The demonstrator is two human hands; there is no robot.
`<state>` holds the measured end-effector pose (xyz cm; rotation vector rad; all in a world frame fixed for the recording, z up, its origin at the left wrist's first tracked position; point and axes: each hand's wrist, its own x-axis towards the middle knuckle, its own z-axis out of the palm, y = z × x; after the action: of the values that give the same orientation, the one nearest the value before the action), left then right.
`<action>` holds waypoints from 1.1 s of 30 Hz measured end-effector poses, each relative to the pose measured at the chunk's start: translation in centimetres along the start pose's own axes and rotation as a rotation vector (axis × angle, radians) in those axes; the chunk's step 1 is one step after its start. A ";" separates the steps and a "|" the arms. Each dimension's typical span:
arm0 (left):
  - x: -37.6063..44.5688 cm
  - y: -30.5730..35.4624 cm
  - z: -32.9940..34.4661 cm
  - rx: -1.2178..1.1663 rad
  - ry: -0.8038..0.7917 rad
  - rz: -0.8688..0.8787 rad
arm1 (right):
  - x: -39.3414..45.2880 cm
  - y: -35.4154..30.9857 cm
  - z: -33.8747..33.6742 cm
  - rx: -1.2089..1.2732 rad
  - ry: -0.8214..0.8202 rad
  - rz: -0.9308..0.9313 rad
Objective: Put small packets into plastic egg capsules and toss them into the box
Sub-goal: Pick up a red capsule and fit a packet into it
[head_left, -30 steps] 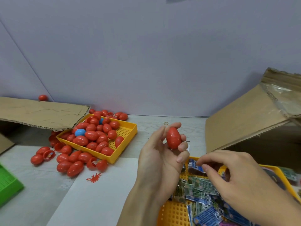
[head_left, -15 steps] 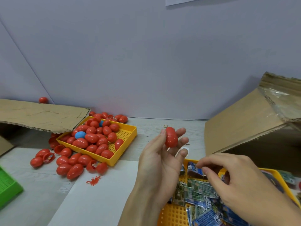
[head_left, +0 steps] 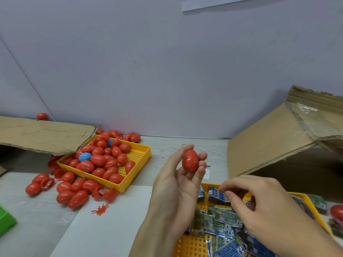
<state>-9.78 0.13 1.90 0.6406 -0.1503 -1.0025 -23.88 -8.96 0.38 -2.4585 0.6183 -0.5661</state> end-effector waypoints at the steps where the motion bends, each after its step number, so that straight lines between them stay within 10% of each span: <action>1: -0.1 0.1 0.1 -0.007 -0.006 0.005 | 0.0 0.0 0.0 -0.003 -0.005 0.002; 15: -0.2 0.7 -0.3 -0.246 -0.160 -0.097 | -0.2 0.7 -0.3 -0.197 -0.230 0.241; 24: 0.8 -1.1 -1.4 0.646 0.079 0.291 | -0.2 0.1 -0.5 -0.151 -0.350 0.345; 33: 0.9 -1.5 -1.2 0.825 0.024 0.320 | 0.1 0.0 0.0 -0.127 -0.380 0.366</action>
<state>-9.90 -0.58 -0.06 1.3286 -0.6445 -0.5948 -23.79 -9.05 0.37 -2.3913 0.9329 0.0844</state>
